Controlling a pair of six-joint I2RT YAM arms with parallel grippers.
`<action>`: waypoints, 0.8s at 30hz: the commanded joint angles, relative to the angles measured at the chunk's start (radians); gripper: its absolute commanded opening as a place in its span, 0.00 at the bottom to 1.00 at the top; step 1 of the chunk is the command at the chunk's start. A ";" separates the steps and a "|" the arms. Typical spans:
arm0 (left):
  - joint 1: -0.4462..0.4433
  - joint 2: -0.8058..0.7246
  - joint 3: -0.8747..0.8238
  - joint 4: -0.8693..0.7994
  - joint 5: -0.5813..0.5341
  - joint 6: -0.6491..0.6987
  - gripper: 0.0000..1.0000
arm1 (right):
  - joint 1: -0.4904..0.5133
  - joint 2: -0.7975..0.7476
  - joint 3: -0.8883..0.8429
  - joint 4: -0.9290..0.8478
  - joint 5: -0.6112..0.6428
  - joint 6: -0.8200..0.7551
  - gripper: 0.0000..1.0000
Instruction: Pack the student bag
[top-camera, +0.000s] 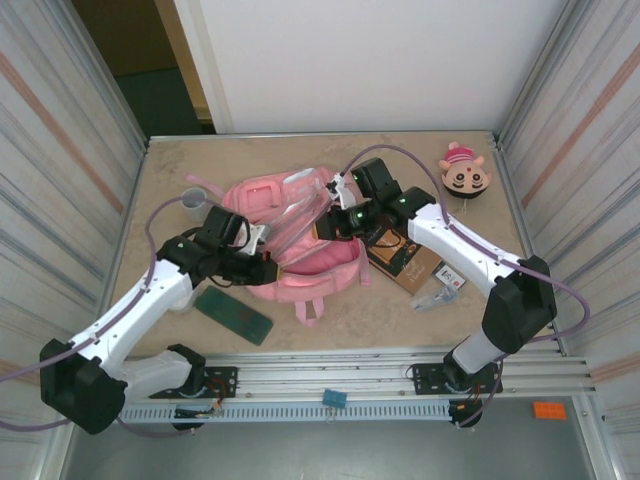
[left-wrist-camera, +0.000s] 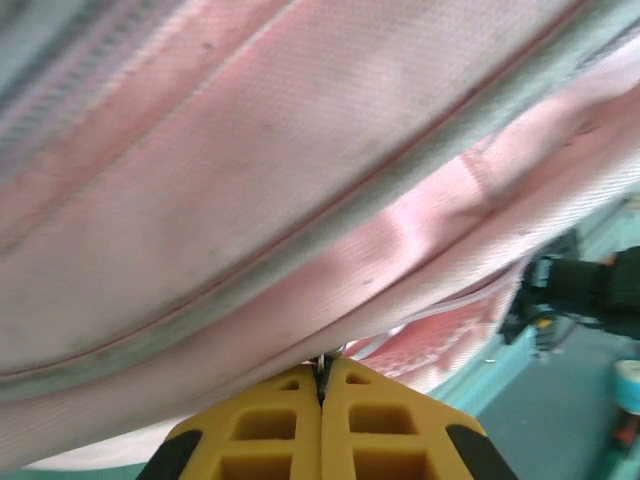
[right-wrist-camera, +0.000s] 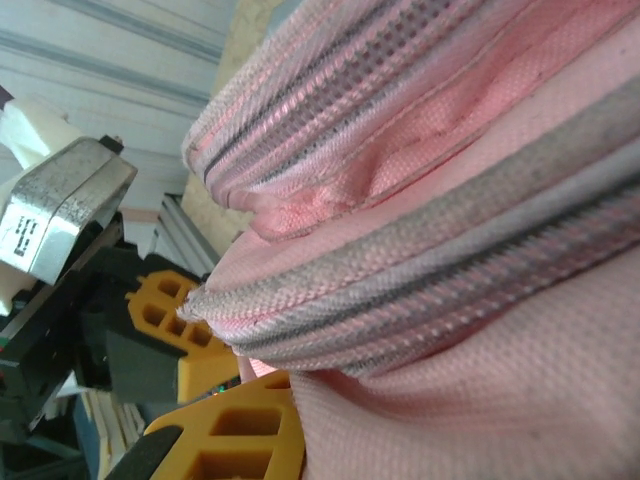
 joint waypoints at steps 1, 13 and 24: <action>0.013 0.005 0.005 -0.097 -0.179 0.137 0.00 | -0.023 -0.024 0.056 -0.050 -0.109 -0.058 0.00; 0.015 -0.041 -0.087 0.054 -0.328 0.139 0.00 | -0.161 -0.093 0.023 0.082 -0.230 0.168 0.00; 0.092 0.030 -0.175 0.365 -0.429 0.065 0.00 | -0.214 -0.116 0.051 0.171 -0.434 0.300 0.00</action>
